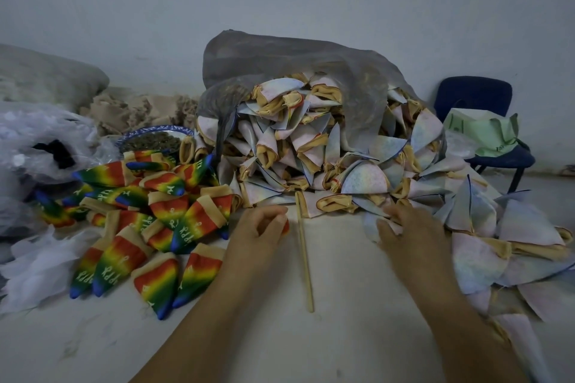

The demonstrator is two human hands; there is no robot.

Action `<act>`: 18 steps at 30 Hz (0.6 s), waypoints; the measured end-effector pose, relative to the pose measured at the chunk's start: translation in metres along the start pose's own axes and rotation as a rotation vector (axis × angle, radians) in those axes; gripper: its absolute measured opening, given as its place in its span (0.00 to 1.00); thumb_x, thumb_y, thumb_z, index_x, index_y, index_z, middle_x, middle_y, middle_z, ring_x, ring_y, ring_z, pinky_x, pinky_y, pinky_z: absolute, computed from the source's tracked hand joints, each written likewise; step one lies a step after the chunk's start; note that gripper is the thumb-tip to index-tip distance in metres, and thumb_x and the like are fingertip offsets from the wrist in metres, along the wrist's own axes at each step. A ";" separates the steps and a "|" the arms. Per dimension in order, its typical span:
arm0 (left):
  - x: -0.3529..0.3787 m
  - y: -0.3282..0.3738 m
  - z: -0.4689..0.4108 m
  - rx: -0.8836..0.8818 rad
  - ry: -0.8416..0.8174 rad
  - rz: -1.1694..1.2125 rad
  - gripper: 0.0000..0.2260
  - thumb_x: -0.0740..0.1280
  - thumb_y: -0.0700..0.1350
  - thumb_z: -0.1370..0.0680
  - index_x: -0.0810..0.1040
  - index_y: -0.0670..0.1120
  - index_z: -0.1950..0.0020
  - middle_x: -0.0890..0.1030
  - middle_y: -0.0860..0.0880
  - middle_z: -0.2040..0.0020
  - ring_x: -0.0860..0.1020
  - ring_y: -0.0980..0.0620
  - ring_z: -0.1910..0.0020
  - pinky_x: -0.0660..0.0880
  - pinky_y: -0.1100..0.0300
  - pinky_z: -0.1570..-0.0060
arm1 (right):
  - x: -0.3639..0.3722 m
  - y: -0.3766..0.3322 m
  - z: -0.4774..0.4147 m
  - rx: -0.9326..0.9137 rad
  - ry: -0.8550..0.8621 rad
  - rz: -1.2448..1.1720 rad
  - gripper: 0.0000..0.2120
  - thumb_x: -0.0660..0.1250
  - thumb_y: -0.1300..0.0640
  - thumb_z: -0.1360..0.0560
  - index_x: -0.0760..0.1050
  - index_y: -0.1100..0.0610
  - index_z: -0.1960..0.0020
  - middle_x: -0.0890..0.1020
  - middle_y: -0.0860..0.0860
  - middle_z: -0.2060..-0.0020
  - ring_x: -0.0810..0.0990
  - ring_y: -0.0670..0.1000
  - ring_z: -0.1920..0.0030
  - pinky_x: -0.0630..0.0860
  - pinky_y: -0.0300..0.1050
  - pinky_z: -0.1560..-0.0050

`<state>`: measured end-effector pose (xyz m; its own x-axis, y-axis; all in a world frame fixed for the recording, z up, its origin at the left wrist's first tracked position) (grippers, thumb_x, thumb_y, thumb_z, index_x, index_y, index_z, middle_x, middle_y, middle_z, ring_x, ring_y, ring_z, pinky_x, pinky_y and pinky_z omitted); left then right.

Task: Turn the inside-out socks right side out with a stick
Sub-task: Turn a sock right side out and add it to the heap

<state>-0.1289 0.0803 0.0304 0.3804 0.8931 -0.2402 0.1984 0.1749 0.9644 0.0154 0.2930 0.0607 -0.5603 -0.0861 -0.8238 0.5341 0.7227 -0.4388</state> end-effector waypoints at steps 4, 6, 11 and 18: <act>-0.001 -0.001 -0.001 0.056 0.016 -0.099 0.08 0.64 0.51 0.19 0.78 0.64 0.53 0.70 0.63 0.43 0.73 0.71 0.50 0.72 0.68 0.56 | 0.017 0.014 0.006 0.055 -0.170 0.210 0.15 0.61 0.49 0.22 0.73 0.52 0.38 0.72 0.55 0.40 0.69 0.56 0.39 0.65 0.49 0.41; -0.004 -0.002 -0.001 0.048 0.049 -0.067 0.09 0.63 0.49 0.19 0.78 0.63 0.53 0.72 0.61 0.43 0.75 0.62 0.49 0.73 0.63 0.52 | 0.014 0.009 0.004 0.035 -0.152 0.124 0.11 0.61 0.49 0.23 0.75 0.53 0.45 0.74 0.53 0.45 0.71 0.54 0.43 0.66 0.46 0.45; -0.009 0.000 0.002 0.035 0.095 -0.007 0.11 0.61 0.44 0.18 0.77 0.60 0.53 0.76 0.50 0.48 0.75 0.63 0.64 0.69 0.75 0.68 | 0.036 -0.017 0.015 -0.261 -0.357 0.187 0.14 0.61 0.44 0.23 0.75 0.50 0.42 0.72 0.47 0.44 0.68 0.51 0.40 0.61 0.43 0.45; 0.009 0.029 0.019 0.257 -0.053 -0.150 0.11 0.63 0.44 0.18 0.77 0.62 0.49 0.73 0.61 0.45 0.73 0.67 0.50 0.68 0.77 0.55 | 0.016 -0.020 0.008 -0.032 -0.125 -0.496 0.09 0.65 0.50 0.23 0.77 0.52 0.59 0.79 0.47 0.67 0.77 0.44 0.64 0.71 0.35 0.62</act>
<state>-0.1027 0.0858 0.0538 0.3751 0.8411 -0.3896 0.4752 0.1864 0.8599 0.0007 0.2715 0.0533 -0.6601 -0.5040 -0.5570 0.2024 0.5948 -0.7780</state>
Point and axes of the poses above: each hand's wrist, its own z-axis away from the middle knuckle, its own x-axis out of the palm, y = z × x, the point moved 7 cm from there along -z, towards the middle knuckle
